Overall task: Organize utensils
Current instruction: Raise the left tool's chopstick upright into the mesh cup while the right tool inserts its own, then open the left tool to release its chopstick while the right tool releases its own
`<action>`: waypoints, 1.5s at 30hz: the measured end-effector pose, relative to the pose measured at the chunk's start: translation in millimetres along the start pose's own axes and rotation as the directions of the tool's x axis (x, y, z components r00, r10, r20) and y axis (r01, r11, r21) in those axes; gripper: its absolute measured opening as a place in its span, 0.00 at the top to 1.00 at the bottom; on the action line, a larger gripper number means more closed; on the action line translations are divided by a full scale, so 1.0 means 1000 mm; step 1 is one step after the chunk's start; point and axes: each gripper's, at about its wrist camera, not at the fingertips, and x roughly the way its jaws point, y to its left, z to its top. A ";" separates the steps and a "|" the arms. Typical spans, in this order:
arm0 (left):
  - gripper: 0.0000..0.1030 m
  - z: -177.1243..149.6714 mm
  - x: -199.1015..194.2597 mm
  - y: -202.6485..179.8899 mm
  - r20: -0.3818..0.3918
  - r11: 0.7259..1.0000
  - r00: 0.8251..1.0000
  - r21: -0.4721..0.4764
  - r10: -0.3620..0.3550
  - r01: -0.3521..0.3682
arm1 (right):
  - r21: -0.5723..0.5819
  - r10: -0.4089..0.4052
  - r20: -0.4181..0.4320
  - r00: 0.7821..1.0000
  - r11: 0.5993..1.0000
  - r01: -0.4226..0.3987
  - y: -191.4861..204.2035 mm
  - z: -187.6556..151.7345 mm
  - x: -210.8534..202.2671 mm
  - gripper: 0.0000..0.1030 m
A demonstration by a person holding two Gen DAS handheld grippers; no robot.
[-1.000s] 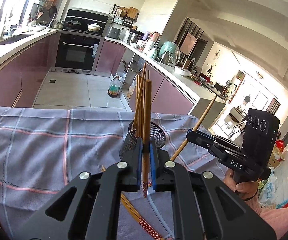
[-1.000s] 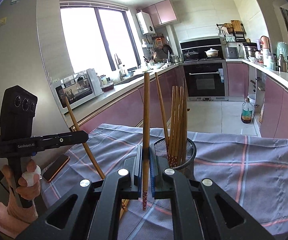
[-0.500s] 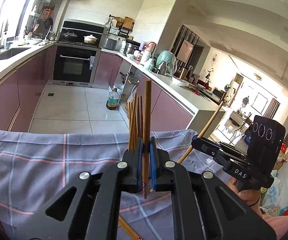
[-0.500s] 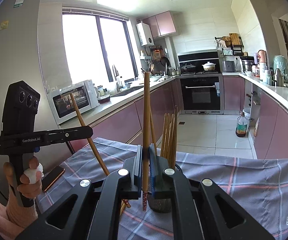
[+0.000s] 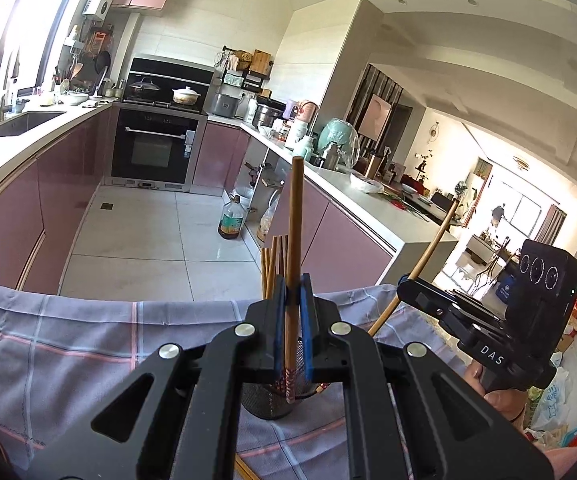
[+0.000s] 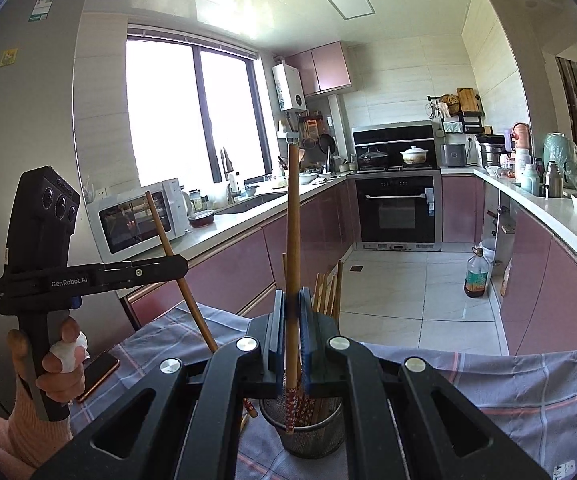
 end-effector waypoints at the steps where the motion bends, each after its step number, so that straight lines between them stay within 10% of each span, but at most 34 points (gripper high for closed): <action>1: 0.93 0.002 0.001 0.000 0.001 1.000 1.000 0.001 0.000 0.000 | 0.001 0.000 0.002 1.000 1.000 0.000 -0.001 0.001 0.001 0.95; 45: 0.89 -0.029 0.111 -0.002 -0.319 0.991 0.943 0.123 0.093 -0.056 | 0.015 -0.027 -0.264 0.964 0.999 0.032 -0.010 -0.035 0.078 0.93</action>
